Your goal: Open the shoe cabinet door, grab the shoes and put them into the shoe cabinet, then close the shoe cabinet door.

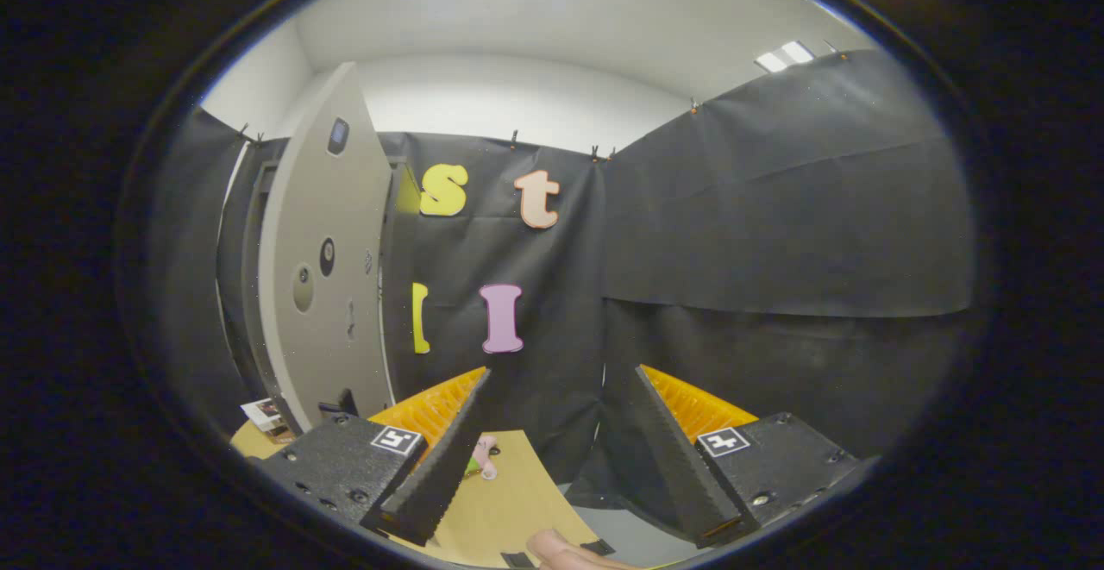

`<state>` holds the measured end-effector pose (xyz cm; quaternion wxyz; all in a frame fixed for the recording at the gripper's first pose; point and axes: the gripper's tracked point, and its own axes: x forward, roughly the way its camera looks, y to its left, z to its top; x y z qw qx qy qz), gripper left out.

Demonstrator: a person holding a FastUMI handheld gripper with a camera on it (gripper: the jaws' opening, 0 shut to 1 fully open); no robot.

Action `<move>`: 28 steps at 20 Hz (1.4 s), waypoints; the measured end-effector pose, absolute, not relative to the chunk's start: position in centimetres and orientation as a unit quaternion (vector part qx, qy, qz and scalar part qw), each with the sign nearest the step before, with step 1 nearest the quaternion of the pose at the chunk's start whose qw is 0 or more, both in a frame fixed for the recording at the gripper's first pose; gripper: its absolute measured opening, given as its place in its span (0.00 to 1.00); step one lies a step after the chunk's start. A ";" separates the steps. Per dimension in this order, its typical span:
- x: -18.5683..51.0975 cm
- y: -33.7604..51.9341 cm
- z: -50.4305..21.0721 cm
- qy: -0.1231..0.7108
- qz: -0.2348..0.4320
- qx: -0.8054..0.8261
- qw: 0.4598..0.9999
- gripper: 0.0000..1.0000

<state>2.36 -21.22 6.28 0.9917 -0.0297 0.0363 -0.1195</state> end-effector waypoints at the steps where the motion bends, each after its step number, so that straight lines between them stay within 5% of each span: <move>1: 3.0 -21.4 5.4 0.048 -0.111 -0.025 0.992 1.00; 13: 5.9 -8.1 1.6 0.089 0.052 -0.063 0.993 1.00; 19: 5.8 -6.6 2.5 0.067 -0.014 -0.113 0.991 0.96; 28: 5.3 -1.0 2.6 0.070 0.023 -0.077 0.994 0.95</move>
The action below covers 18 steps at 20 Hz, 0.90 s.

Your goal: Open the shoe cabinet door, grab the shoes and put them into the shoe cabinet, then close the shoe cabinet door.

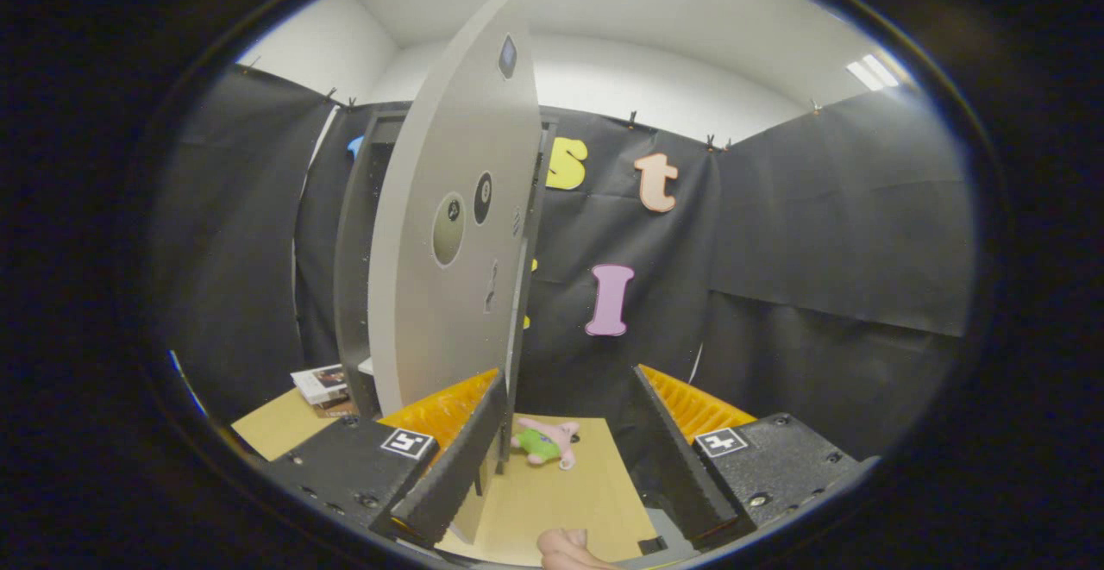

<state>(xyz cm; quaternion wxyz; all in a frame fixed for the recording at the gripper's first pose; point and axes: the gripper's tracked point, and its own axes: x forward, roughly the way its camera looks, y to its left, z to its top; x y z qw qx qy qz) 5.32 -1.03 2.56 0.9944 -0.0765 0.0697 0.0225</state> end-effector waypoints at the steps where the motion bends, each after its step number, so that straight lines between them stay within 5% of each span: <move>1: 5.3 -0.1 2.5 0.068 0.023 -0.074 0.995 0.95; 18: 7.7 12.2 0.3 0.076 0.015 -0.063 0.995 0.95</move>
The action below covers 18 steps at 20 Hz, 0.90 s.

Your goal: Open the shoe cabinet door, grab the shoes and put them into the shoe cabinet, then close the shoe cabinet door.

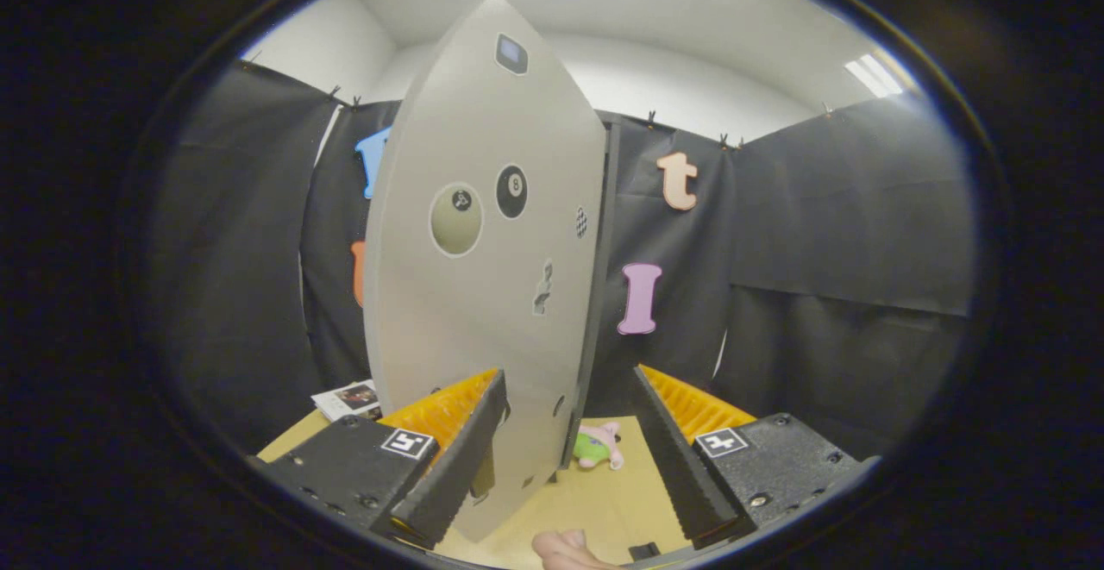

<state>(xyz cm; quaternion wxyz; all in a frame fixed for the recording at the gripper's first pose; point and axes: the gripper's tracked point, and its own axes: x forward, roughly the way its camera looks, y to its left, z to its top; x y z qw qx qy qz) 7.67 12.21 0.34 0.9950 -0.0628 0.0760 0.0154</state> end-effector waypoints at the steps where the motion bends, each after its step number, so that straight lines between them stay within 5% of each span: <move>1: 8.3 13.4 0.1 0.078 0.022 -0.058 0.995 0.95; 8: 11.0 22.0 -4.4 0.104 0.097 -0.023 0.989 0.96; 18: 6.5 15.7 -0.9 -0.015 0.035 0.029 0.999 0.96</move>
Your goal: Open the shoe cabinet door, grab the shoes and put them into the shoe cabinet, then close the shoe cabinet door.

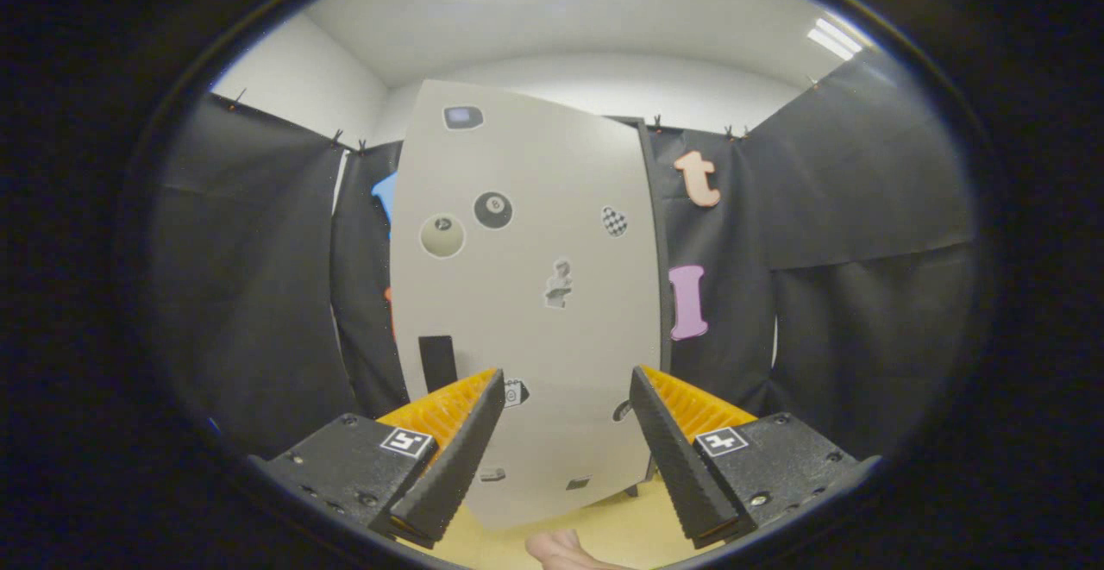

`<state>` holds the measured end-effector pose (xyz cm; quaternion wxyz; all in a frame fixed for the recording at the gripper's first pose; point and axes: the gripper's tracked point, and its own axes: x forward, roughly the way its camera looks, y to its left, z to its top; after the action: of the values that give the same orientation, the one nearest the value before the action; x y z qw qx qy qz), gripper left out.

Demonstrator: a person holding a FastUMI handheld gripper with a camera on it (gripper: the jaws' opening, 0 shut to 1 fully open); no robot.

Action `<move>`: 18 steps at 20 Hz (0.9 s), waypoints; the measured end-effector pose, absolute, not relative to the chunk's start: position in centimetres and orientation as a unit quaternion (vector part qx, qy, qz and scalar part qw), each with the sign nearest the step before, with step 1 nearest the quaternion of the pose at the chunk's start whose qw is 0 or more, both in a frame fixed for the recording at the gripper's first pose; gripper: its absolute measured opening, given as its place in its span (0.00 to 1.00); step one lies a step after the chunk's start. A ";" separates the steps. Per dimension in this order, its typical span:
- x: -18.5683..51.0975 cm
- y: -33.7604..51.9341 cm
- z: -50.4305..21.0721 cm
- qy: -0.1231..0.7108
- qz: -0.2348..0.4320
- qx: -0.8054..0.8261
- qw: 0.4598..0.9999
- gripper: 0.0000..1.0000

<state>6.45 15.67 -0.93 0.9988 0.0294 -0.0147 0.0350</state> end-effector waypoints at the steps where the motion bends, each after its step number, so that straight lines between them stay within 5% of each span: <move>1: 5.3 14.6 -0.7 -0.031 0.024 0.037 0.999 0.96; 18: -4.2 18.1 -9.8 0.013 0.051 0.026 0.998 0.99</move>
<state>-4.21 18.13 -9.79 0.9983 0.0264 0.0126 0.0510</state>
